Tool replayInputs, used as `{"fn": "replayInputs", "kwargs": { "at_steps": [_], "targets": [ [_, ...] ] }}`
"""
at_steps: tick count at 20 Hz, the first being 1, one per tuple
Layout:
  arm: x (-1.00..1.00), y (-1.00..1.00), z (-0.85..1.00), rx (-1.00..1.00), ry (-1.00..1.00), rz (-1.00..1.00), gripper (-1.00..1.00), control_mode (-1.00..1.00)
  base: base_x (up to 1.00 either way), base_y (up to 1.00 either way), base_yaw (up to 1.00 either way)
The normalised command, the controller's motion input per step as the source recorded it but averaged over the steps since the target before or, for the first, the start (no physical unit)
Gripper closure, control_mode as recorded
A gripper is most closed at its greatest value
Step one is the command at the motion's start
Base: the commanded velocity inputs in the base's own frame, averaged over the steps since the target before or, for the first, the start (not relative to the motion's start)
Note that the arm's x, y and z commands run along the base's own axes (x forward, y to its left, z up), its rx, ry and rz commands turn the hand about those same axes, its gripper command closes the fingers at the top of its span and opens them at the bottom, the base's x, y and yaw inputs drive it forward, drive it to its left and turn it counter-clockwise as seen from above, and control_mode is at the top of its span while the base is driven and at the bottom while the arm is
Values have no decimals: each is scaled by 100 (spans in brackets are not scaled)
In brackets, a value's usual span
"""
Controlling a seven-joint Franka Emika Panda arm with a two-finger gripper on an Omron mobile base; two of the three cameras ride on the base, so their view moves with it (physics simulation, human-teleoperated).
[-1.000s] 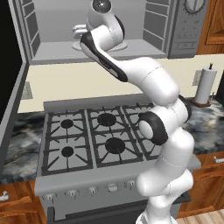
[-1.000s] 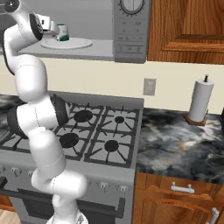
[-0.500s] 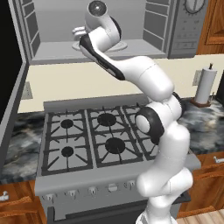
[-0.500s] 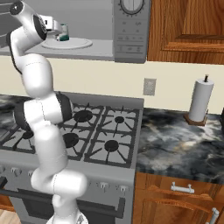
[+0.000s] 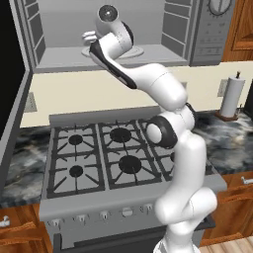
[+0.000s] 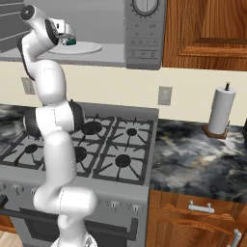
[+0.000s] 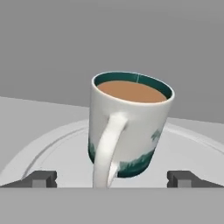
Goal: Pick the cup of tea, navigate to the dining table, and place it on the saucer.
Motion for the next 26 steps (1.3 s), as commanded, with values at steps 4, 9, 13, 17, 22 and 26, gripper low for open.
{"fn": "replayInputs", "kwargs": {
  "at_steps": [4,9,13,17,22,26],
  "targets": [
    [29,2,0,0,0,-7,-100,-100,0,0,0],
    [17,7,3,0,0,-6,-100,-100,0,0,0],
    [6,4,13,0,0,-6,-100,-100,0,0,0],
    [4,0,1,0,0,-4,100,-100,0,0,0],
    [0,-6,0,0,0,-3,100,-100,0,0,0],
    [-16,-3,0,0,0,-3,100,-100,0,0,0]
  ]
}}
